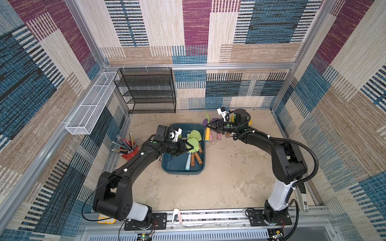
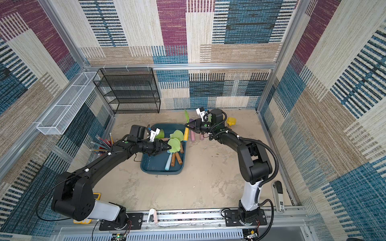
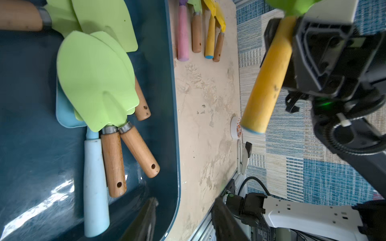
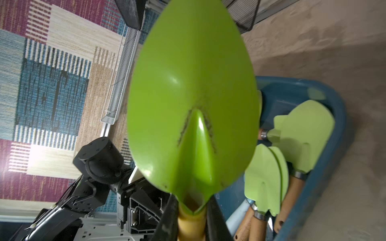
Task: Take the shovel out of the storage box
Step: Place the shovel at the center of the board.
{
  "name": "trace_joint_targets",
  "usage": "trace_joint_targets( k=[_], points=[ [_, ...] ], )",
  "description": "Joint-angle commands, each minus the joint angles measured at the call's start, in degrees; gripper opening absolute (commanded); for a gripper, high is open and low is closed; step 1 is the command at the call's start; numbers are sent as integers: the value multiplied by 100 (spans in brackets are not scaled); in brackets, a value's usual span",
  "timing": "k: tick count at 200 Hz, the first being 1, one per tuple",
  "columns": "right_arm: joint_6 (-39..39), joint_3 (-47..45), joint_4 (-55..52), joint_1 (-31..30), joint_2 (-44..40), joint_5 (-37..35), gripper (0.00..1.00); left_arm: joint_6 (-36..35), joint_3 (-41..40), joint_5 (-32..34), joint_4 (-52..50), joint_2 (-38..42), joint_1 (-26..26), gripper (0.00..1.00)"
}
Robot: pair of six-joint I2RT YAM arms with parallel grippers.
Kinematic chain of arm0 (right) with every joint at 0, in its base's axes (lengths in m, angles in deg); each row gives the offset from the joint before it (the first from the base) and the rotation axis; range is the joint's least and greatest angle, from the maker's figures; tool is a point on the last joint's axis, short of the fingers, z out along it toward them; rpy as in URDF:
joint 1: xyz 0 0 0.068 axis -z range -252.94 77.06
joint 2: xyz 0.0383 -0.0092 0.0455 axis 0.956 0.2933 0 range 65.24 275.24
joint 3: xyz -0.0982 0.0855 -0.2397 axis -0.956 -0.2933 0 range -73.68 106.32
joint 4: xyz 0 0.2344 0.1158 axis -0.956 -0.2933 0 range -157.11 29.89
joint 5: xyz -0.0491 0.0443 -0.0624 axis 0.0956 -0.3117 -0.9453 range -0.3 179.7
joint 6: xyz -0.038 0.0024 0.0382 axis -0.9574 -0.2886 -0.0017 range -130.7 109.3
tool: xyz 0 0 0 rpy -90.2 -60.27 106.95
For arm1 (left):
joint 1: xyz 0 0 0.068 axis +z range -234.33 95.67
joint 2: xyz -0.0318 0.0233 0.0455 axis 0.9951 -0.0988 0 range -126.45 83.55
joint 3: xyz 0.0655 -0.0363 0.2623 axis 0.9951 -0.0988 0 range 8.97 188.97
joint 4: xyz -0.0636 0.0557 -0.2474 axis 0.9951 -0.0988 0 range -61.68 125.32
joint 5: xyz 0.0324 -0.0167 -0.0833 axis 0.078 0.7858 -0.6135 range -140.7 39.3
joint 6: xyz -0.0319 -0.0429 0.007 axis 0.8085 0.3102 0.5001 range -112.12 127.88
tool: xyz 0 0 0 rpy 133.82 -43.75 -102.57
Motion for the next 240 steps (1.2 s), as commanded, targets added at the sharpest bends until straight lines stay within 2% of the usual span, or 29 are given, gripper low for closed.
trace_joint_targets(
  k=[1,45,87,111,146,240],
  points=[
    [-926,230,-1268,204,-128,-839,10,-299,65,264,-312,12,-36,49],
    [-1620,542,-2392,576,-289,-2077,12,-455,176,700,-626,-159,-200,47],
    [-2034,806,-3001,796,-336,-3064,12,-573,238,1054,-735,-370,-370,46],
    [-2042,798,-3036,1049,-340,-2972,12,-582,299,1101,-724,-479,-469,46],
    [-2245,924,-3251,1300,-282,-3401,12,-547,317,1168,-735,-623,-531,46],
    [-2468,1334,-3424,1923,801,-4323,12,-538,191,1070,-547,-643,-646,45]
  ],
)
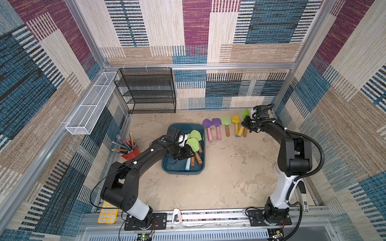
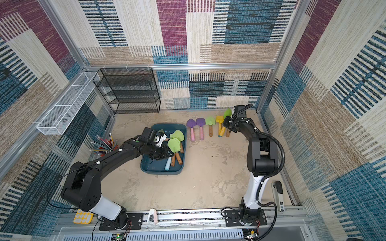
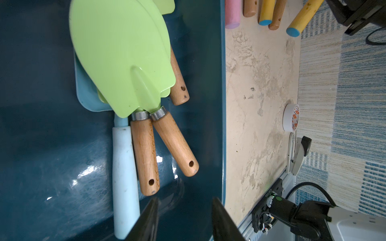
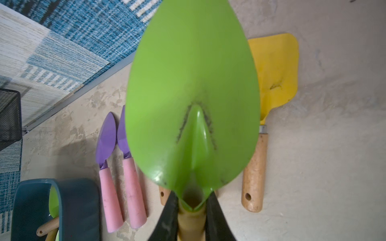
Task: Take the shovel out of the storage box
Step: Place the shovel at the center of the board.
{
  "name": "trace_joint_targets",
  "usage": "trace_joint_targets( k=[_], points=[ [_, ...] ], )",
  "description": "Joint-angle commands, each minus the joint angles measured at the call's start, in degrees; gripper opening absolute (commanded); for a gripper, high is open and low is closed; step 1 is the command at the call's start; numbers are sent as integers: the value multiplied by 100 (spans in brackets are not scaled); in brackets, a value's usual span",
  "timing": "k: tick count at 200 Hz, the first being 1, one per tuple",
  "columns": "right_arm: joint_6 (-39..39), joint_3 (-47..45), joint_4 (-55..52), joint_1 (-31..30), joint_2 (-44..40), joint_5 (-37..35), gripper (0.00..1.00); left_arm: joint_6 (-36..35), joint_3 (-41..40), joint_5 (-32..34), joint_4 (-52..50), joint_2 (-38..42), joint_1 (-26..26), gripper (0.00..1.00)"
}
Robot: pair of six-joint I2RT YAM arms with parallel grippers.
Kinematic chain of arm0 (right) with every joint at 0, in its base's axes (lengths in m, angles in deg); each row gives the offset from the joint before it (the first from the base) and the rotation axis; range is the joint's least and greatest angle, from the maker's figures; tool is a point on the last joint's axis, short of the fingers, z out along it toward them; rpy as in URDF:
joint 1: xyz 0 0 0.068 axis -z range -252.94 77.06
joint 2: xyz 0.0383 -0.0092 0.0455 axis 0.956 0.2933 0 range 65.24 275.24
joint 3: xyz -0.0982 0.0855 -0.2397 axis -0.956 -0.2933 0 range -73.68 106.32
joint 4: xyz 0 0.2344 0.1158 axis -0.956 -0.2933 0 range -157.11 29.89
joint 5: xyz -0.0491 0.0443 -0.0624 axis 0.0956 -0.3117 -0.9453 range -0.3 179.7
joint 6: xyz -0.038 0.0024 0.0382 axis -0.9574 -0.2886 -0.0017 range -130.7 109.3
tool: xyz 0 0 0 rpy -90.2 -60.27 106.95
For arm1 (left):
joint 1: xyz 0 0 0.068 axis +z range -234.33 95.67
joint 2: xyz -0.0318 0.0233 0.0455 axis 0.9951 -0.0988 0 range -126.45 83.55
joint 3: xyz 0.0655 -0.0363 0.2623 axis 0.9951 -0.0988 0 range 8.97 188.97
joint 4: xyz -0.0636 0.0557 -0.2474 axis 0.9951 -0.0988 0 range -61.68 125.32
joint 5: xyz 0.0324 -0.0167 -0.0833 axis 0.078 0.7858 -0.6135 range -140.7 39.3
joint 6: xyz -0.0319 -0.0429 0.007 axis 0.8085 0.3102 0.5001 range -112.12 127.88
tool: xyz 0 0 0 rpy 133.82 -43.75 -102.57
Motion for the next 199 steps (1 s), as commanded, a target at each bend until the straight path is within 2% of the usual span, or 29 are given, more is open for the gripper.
trace_joint_targets(
  k=[1,35,103,199],
  points=[
    [-123,103,-8,94,156,-420,12,-83,-52,-106,83,9,-5,45],
    [-219,252,-146,283,421,-755,12,-48,-168,-146,171,26,-18,45],
    [-255,454,-183,586,781,-887,13,-30,-208,-177,212,61,-38,45],
    [-360,1405,-588,751,1530,-1139,15,-13,-310,-164,188,193,-97,47]
  ],
)
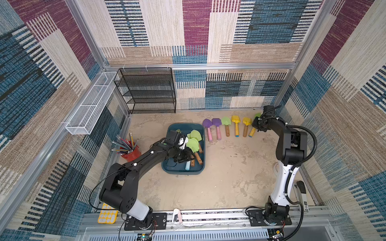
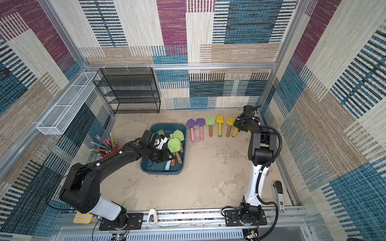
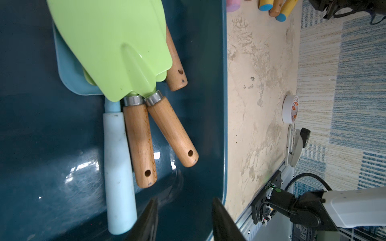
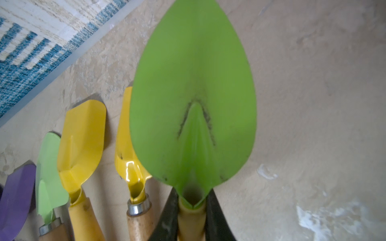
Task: Take the shovel out of the storage box
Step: Place the shovel at the center of the board.
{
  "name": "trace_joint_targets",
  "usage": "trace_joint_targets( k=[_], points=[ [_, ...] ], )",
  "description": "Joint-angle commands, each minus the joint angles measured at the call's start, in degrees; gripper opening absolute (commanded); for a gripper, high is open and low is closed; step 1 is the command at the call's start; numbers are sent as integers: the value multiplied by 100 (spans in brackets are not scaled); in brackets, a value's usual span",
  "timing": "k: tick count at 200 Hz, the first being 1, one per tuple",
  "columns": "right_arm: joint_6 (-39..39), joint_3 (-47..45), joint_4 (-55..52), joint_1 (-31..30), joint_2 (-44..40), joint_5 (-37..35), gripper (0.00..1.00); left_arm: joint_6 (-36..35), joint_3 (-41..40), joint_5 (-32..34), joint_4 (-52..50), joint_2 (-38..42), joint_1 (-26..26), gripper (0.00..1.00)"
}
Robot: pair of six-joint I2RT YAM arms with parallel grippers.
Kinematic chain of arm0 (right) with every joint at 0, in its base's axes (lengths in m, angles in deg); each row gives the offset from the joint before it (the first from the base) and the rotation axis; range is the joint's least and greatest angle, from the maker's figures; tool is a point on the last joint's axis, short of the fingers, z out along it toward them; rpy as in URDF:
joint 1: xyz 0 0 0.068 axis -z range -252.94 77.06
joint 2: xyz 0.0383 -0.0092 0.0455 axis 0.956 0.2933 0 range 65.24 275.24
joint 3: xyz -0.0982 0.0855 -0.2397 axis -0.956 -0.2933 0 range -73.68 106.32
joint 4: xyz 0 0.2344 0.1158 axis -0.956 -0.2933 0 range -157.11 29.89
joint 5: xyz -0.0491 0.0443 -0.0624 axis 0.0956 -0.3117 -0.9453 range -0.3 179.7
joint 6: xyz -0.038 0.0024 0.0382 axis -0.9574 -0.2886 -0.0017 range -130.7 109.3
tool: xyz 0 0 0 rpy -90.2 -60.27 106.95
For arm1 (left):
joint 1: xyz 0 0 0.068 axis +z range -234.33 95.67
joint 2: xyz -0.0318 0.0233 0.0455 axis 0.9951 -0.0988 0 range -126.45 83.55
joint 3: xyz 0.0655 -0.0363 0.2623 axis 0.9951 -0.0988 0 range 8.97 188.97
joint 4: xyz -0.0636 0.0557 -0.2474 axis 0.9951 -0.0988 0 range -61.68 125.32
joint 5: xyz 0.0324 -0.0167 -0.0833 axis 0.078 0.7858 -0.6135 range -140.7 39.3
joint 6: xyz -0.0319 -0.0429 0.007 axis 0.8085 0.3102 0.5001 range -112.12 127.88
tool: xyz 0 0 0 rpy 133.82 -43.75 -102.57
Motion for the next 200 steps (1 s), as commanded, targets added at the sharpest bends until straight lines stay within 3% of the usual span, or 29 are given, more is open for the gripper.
trace_joint_targets(
  k=[1,87,110,146,200],
  points=[
    [-124,139,-129,30,136,-202,15,-17,-19,-33,28,44,-14,47],
    [-143,156,-90,67,408,-203,18,71,51,104,-33,45,-58,54],
    [-146,108,-76,63,400,-235,30,88,85,145,-52,10,-72,64],
    [-142,26,-26,68,246,-203,53,104,130,230,-59,-76,-120,64],
    [124,-566,312,68,-592,-175,63,201,303,360,-59,-323,-328,62]
  ],
)
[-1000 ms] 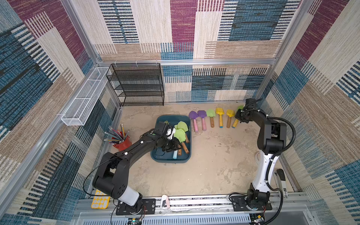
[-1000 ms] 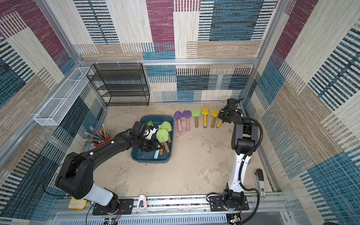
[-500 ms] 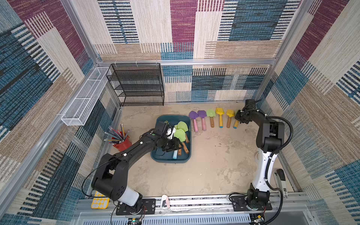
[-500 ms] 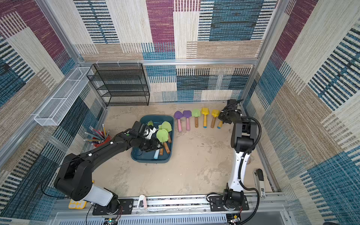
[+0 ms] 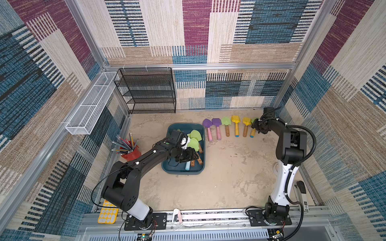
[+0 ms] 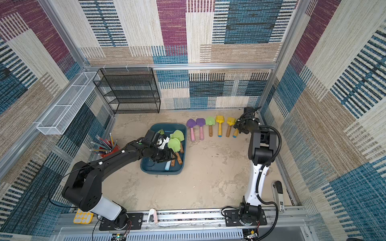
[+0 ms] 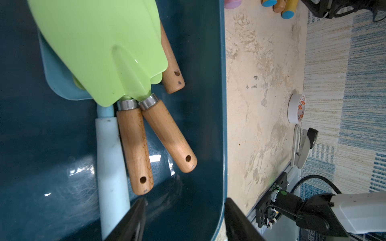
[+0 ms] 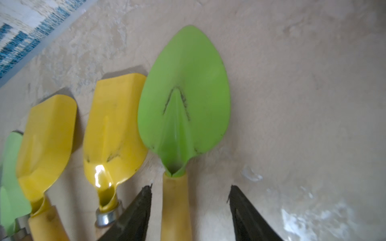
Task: Take the shovel out of the storage box
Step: Place the shovel at the center of the board, then pick up the shovel from the storage box.
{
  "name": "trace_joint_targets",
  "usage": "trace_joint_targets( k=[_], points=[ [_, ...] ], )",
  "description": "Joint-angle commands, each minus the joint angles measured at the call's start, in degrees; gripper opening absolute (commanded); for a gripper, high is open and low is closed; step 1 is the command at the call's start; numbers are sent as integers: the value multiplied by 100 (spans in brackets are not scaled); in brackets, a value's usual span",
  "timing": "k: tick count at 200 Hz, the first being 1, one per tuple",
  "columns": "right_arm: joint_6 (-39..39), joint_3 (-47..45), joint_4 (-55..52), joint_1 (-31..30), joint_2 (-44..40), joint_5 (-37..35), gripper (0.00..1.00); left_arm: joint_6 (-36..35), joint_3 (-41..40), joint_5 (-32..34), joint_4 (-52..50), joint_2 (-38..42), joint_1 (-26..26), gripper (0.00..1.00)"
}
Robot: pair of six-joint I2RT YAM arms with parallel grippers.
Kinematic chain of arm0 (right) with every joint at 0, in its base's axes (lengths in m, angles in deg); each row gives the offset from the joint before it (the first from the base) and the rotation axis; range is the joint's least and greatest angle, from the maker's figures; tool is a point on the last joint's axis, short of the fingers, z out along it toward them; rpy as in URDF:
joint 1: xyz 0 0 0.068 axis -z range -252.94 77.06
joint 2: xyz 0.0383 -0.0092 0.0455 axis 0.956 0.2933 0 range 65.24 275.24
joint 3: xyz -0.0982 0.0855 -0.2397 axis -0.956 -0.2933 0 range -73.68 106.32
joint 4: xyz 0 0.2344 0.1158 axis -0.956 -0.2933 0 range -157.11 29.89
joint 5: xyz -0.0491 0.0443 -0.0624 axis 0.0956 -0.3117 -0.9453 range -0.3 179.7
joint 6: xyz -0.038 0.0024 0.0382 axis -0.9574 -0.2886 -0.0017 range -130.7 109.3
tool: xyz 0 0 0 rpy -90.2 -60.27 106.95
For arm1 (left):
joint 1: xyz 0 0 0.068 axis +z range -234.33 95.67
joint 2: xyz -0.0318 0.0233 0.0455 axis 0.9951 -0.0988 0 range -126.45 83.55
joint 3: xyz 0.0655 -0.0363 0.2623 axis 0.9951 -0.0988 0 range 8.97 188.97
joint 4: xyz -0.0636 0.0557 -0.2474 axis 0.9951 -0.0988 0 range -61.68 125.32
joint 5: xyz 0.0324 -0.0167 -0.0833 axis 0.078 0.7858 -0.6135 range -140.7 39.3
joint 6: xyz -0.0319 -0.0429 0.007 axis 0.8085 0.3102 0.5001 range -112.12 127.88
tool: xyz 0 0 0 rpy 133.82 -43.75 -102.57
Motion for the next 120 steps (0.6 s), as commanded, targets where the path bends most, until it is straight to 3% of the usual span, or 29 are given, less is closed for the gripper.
trace_joint_targets(
  k=[1,61,120],
  points=[
    [219,-269,280,6,-465,-44,63,141,117,159,-37,-101,-87,62],
    [655,-1906,1281,-11,-1951,1043,63,330,365,387,-55,-544,-310,57],
    [640,-2342,1405,-479,-2733,1291,63,579,605,749,-124,-956,-453,51]
  ],
)
